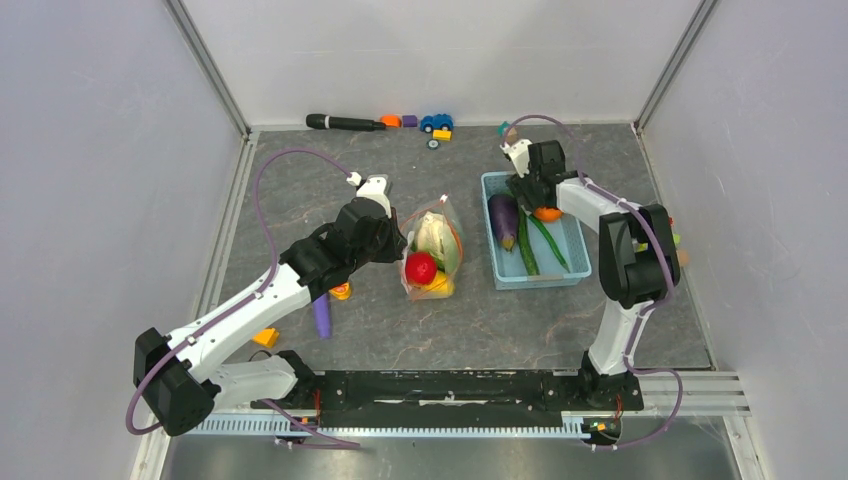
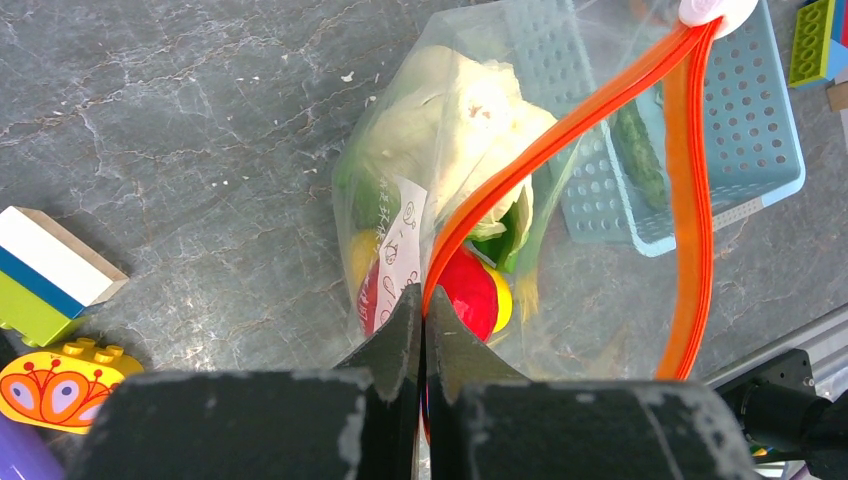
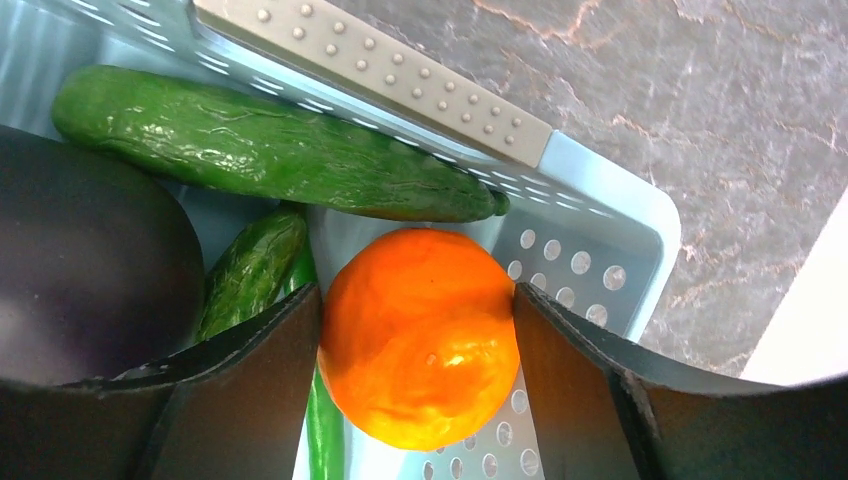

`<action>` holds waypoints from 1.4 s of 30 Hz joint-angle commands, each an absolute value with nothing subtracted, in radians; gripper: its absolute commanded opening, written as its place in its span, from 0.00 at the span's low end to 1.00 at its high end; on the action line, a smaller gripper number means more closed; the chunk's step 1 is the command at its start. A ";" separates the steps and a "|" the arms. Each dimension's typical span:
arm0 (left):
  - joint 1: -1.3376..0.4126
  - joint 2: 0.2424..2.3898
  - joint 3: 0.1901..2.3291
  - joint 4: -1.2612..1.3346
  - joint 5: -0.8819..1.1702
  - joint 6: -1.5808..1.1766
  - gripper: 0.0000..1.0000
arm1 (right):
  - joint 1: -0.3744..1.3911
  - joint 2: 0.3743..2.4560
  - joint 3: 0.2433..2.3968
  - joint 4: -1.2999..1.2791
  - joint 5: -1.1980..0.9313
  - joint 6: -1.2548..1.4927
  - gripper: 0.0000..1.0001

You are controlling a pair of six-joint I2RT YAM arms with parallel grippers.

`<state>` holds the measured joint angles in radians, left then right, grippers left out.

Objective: Place the food in the zip-top bag and seal the zipper
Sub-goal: Pick up the fake fruit from the bin, then place the fake fruit in the zipper food storage bag.

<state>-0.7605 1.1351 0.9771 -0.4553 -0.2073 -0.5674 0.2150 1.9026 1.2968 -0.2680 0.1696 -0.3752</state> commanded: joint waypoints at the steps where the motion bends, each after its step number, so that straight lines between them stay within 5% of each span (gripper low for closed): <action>1: -0.758 1.120 0.989 -0.425 -0.200 -0.582 0.02 | 0.203 1.863 1.234 -0.313 0.247 -0.344 0.75; 7: -0.758 1.119 0.988 -0.425 -0.196 -0.583 0.02 | 0.202 1.848 1.182 -0.288 0.228 -0.319 0.79; 10: -0.758 1.119 0.988 -0.425 -0.193 -0.586 0.02 | 0.202 1.853 1.167 -0.281 0.240 -0.300 0.72; 16: -0.758 1.112 0.989 -0.425 -0.190 -0.584 0.02 | 0.202 1.781 1.168 -0.258 0.213 -0.256 0.41; 20: -0.758 1.108 0.989 -0.424 -0.188 -0.589 0.02 | 0.202 1.659 1.153 -0.220 0.198 -0.216 0.29; 28: -0.757 1.111 0.987 -0.407 -0.165 -0.594 0.02 | 0.207 1.410 1.088 -0.192 0.086 -0.164 0.26; 35: -0.758 1.114 0.986 -0.393 -0.159 -0.600 0.02 | 0.244 1.160 0.988 0.007 -0.450 -0.110 0.23; 42: -0.758 1.114 0.982 -0.388 -0.152 -0.607 0.02 | 0.525 1.083 0.965 0.126 -0.647 -0.154 0.22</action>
